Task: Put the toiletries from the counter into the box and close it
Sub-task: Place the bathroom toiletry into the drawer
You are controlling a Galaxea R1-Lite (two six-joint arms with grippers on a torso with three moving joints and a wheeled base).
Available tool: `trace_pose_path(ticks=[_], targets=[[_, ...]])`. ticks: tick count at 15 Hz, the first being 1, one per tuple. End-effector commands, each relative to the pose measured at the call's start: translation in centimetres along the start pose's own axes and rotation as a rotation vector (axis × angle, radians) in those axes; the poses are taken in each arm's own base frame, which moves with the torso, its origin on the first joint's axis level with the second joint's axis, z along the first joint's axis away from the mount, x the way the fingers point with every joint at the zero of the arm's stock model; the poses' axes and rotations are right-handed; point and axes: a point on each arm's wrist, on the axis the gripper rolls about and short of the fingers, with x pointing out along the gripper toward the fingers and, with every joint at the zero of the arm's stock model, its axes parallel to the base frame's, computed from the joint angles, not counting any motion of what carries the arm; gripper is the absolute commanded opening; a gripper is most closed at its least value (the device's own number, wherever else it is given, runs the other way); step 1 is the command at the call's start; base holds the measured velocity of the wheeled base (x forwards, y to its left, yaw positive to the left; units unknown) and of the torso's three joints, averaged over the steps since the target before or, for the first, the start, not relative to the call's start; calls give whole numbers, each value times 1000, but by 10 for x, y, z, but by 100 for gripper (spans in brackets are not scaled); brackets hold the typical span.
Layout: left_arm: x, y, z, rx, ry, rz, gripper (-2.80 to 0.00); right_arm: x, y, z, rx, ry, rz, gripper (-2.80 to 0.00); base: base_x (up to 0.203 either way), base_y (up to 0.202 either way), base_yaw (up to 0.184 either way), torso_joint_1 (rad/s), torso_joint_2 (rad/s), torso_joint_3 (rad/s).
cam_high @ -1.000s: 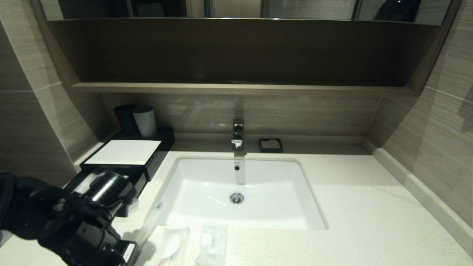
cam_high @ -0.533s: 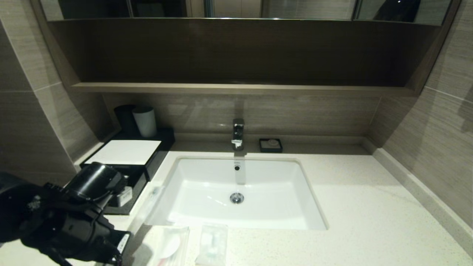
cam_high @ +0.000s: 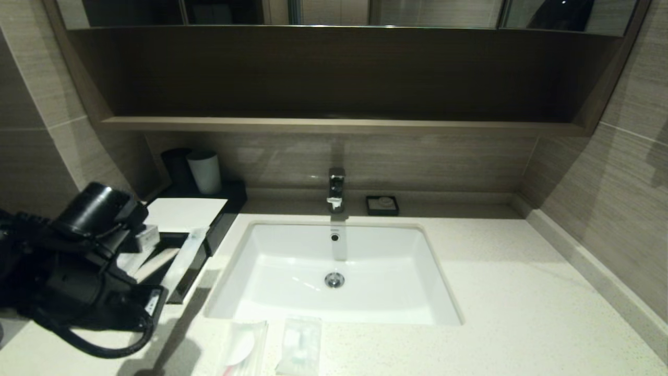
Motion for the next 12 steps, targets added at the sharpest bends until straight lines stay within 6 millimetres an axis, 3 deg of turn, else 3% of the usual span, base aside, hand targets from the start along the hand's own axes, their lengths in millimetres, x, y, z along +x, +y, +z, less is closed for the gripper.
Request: trace_pose_path(ticks=[1,6,12], targets=[[-16,10,18,-45,-29,18,-280,0,0,0,0,0,0,-280,0,0,0,0,0,0],[-26,23,37,-25,33,53,-280,0,0,0,0,1,0,-280,0,0,0,0,0,0],[-8,51,56,-24,81,101,-280,0,0,0,0,0,0,-280,0,0,0,0,0,0]])
